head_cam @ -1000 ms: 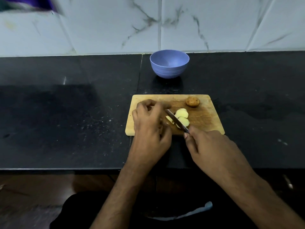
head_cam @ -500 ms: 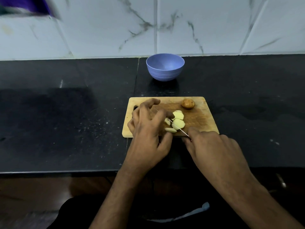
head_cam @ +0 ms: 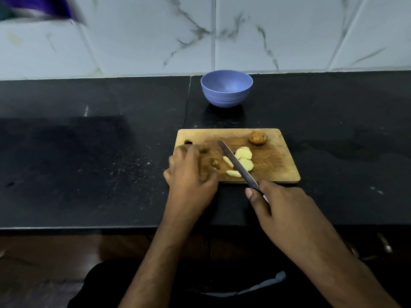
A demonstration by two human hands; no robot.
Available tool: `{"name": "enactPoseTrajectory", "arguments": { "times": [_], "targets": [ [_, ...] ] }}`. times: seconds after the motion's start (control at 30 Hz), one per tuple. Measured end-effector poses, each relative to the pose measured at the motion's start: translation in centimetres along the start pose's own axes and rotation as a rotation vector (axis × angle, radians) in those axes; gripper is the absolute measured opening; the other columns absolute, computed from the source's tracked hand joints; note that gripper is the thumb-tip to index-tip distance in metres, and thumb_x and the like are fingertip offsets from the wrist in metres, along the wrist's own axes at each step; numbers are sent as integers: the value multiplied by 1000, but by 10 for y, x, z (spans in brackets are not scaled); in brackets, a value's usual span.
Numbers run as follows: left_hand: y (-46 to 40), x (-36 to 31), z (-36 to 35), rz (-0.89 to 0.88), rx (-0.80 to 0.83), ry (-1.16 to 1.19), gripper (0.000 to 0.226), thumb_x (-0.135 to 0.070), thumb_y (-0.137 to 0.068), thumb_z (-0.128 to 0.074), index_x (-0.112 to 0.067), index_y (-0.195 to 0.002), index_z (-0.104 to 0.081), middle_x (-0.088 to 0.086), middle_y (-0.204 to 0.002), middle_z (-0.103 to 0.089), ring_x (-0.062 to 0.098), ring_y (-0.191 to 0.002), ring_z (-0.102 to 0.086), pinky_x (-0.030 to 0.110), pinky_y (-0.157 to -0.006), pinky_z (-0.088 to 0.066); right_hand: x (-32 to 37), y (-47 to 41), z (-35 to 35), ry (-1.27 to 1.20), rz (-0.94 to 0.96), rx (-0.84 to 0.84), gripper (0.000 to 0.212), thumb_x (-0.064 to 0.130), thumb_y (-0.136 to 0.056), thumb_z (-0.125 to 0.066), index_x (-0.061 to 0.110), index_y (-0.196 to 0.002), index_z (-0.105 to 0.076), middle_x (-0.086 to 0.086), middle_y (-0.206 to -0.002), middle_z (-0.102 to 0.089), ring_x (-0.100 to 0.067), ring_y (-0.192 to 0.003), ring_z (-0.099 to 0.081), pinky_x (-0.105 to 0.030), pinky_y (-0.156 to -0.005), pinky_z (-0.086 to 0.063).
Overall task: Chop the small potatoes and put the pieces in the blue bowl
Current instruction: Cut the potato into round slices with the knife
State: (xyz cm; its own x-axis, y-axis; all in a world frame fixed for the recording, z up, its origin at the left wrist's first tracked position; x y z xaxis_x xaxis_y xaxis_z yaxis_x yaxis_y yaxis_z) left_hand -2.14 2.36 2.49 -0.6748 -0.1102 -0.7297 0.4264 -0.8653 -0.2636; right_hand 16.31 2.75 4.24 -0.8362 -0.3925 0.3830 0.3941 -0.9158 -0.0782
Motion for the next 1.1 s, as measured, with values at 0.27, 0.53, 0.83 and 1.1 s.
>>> {"name": "enactPoseTrajectory", "arguments": {
  "times": [0.27,0.53,0.83,1.1],
  "targets": [
    [-8,-1,-9,45,-24,-135,13,-41,-89,-67,-34,-100,-66,-13,-115,-50,11,-116,-41,42,-102,-28,4,-6,-4,-7,-6,28,27,56,-97,-37,35,-85,-49,8,-63,-55,-4,-57,-55,-21,-50,-37],
    [-7,4,1,20,-83,71,15,-24,-91,-69,-33,-102,-76,-17,-102,-68,6,-102,-62,46,-96,-50,14,5,-8,-19,-14,92,26,55,-99,-34,36,-93,-50,9,-66,-57,-5,-57,-57,-17,-49,-39],
    [-1,1,1,50,-107,-57,10,-22,-91,-66,-26,-97,-73,-9,-103,-61,14,-102,-55,46,-96,-48,28,1,-17,63,-15,118,27,42,-104,-29,27,-107,-52,8,-77,-57,-7,-65,-58,-20,-54,-44],
    [-2,0,0,65,-87,-111,7,-25,-94,-63,-23,-96,-70,-7,-108,-59,14,-107,-49,42,-99,-40,34,1,-20,110,-33,205,19,35,-104,-33,26,-109,-49,6,-80,-57,-9,-68,-57,-26,-60,-49]
  ]
}}
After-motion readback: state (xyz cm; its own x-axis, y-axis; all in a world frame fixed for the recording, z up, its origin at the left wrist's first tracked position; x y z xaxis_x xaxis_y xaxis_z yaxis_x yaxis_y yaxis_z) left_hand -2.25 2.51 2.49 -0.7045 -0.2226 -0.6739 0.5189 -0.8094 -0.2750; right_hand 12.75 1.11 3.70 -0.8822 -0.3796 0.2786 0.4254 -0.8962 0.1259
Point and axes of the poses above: each hand's wrist, its own y-axis away from the middle knuckle, its own z-axis out of the back of the hand, x = y × z, the point moved 7 cm from there along -y, towards the middle knuckle
